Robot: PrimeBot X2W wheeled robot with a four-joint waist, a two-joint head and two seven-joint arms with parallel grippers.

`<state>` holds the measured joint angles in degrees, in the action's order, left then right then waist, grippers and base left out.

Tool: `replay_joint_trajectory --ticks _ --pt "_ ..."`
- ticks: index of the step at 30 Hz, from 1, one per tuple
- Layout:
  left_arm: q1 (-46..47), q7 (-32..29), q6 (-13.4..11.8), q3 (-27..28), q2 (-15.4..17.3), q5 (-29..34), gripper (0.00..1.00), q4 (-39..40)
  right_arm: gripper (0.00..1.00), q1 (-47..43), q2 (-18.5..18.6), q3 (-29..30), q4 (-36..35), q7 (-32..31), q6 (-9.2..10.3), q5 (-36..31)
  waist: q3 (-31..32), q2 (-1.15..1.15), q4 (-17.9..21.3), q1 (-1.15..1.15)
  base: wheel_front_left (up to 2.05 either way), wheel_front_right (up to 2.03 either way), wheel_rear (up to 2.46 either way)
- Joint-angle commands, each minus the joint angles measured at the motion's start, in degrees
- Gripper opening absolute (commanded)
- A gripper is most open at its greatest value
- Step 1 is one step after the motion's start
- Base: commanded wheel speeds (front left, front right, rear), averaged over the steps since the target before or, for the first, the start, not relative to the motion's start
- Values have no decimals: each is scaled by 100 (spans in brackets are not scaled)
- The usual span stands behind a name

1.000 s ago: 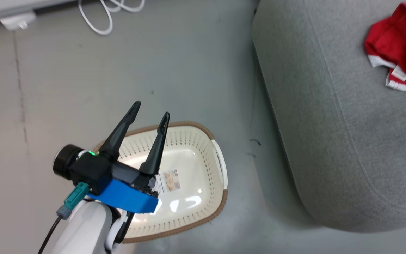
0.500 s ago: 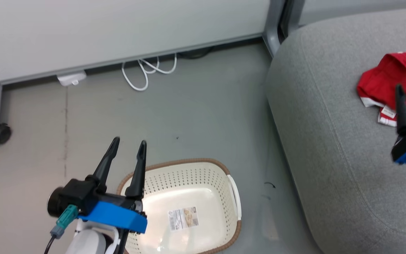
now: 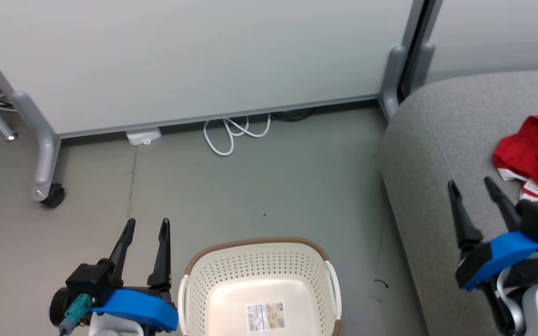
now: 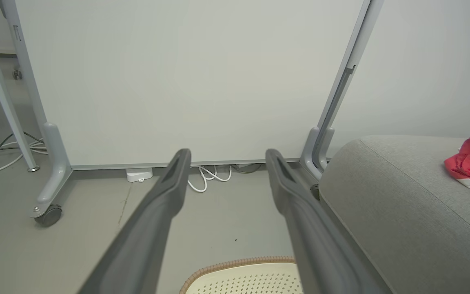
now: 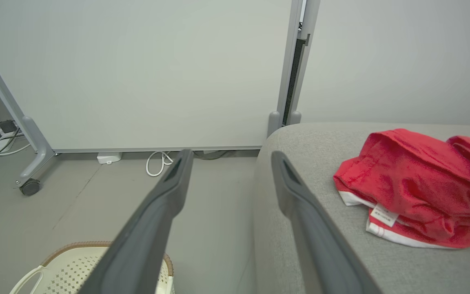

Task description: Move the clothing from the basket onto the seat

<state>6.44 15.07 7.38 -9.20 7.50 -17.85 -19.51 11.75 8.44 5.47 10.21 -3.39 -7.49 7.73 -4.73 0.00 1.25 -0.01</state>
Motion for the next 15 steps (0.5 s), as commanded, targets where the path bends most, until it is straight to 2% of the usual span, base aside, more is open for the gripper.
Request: replay_joint_trajectory --ticks 1,5,15 --pt "-52 15 10 53 -17 45 100 -33 100 -178 -59 -24 -74 52 -1 -40 121 0 -117 1 0 0 0" --pt "-155 15 10 198 -68 92 100 -183 100 -584 -304 -135 -343 262 -2 -24 254 0 -264 1 0 0 0" --pt "-237 14 12 385 -111 126 100 -299 100 -1041 -509 -269 -360 359 -2 16 334 0 -352 1 0 0 0"
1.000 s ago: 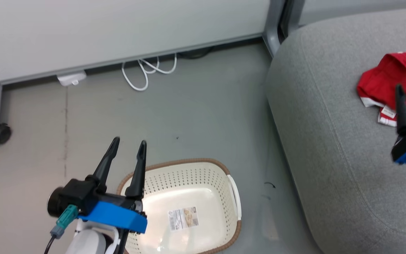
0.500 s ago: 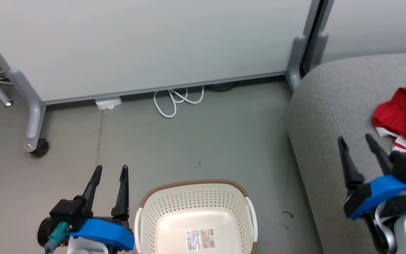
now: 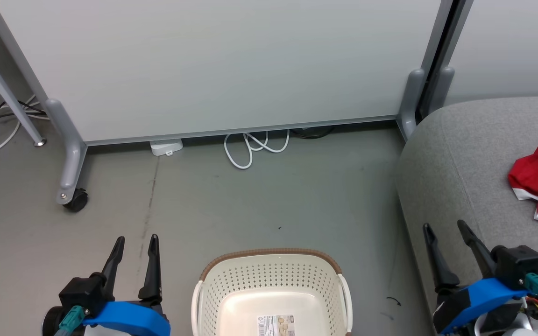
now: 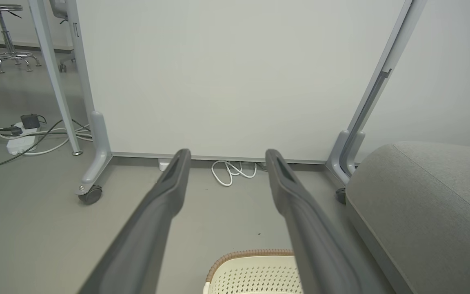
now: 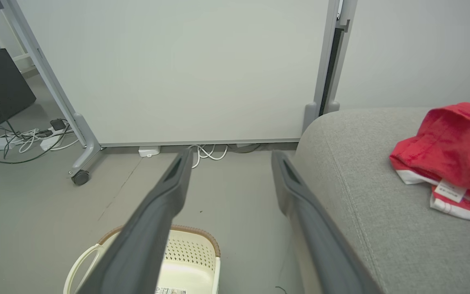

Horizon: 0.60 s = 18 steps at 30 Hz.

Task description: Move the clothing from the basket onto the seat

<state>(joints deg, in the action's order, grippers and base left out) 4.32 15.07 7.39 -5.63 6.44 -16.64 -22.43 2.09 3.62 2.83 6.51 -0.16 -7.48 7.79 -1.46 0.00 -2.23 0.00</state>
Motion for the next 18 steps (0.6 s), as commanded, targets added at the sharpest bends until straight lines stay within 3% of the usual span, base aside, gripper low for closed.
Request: replay_joint_trajectory --ticks 1,18 --pt "-30 14 11 23 -3 1 100 -16 100 -96 -33 -9 22 50 -3 1 15 0 -9 0 0 0 0" --pt "-100 14 12 -143 71 -85 100 -166 100 -249 -77 -26 85 110 -3 38 141 0 48 0 0 0 0"
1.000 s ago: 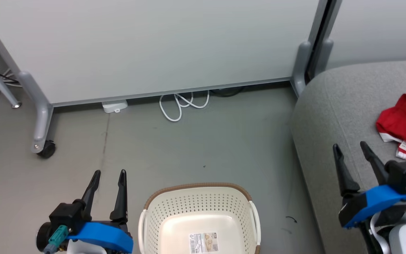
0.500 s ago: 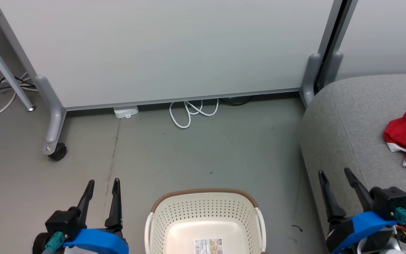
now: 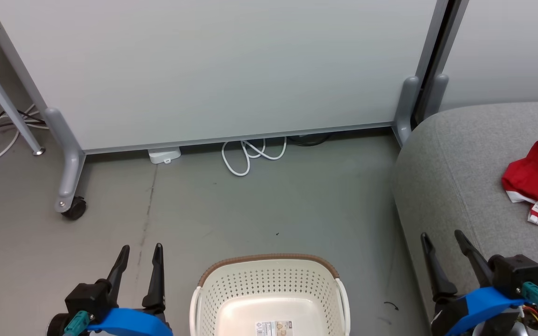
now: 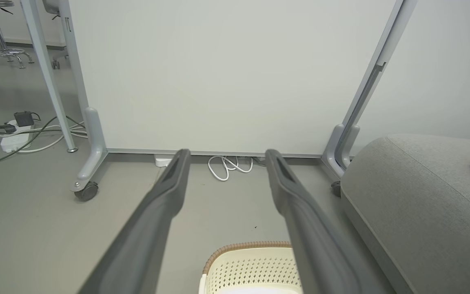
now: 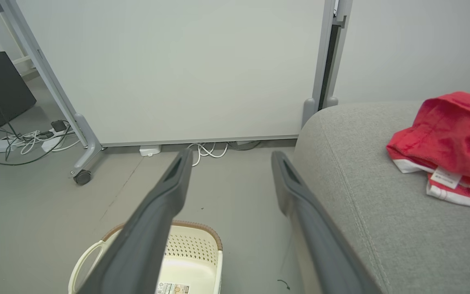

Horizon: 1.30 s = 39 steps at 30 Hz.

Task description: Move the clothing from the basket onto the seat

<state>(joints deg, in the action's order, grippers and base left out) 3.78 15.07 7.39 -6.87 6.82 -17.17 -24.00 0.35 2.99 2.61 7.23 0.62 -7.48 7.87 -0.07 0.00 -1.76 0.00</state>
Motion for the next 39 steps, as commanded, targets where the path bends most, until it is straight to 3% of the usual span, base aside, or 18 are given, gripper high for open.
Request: replay_joint_trajectory --ticks 1,16,17,24,39 --pt "-55 14 12 -22 37 -34 100 -17 100 -88 -15 -10 16 36 -3 37 6 0 3 0 0 0 0" --pt "-17 14 12 -75 68 -85 100 -82 100 -64 -15 -100 69 58 -3 153 -55 0 40 0 0 0 0" --pt "-40 0 0 -77 41 -93 0 -80 0 -36 -3 -95 67 30 0 137 -56 0 41 1 0 0 0" --pt "-262 -71 0 -90 -54 -212 0 -318 0 -91 -17 -85 394 -26 0 261 -57 0 45 1 0 0 0" --pt "-146 -490 2 202 -120 -1665 0 -48 0 53 -15 10 439 -160 0 1894 -51 0 61 1 0 0 0"
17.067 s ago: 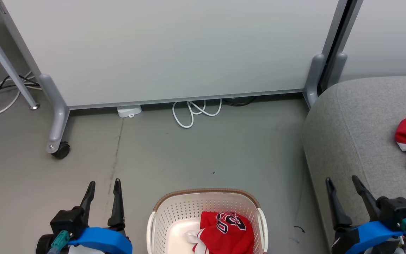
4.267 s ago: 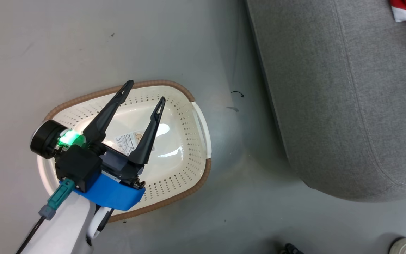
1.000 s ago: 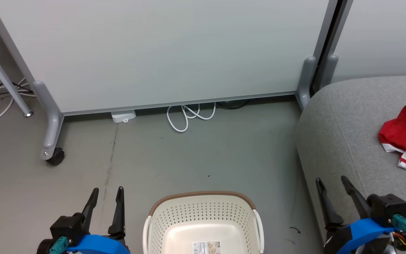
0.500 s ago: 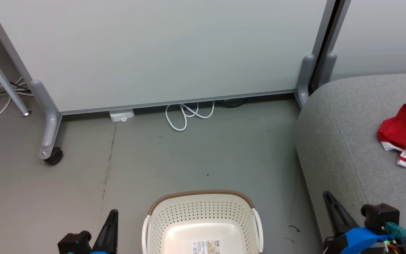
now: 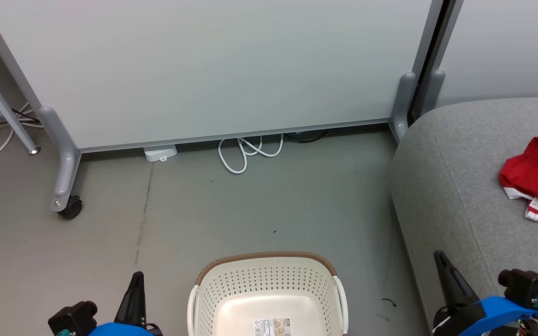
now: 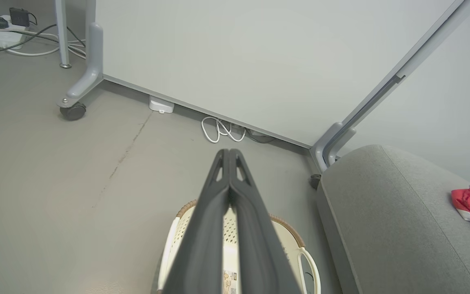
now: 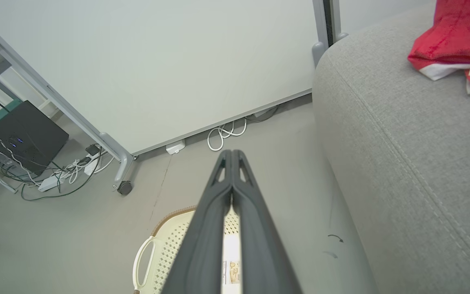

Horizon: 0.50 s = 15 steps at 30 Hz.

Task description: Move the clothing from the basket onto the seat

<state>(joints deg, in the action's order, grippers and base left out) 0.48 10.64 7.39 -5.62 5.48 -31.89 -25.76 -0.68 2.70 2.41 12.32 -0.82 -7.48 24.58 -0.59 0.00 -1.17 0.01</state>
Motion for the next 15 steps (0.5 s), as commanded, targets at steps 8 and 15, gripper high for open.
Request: replay_joint_trajectory --ticks 8,15 --pt "229 -215 3 193 -13 -790 0 238 0 218 16 68 -50 -71 0 891 3 0 8 0 0 0 0" --pt "279 -394 4 314 -42 -1413 0 354 0 279 17 109 -27 -131 -1 1589 6 0 17 0 0 0 0"
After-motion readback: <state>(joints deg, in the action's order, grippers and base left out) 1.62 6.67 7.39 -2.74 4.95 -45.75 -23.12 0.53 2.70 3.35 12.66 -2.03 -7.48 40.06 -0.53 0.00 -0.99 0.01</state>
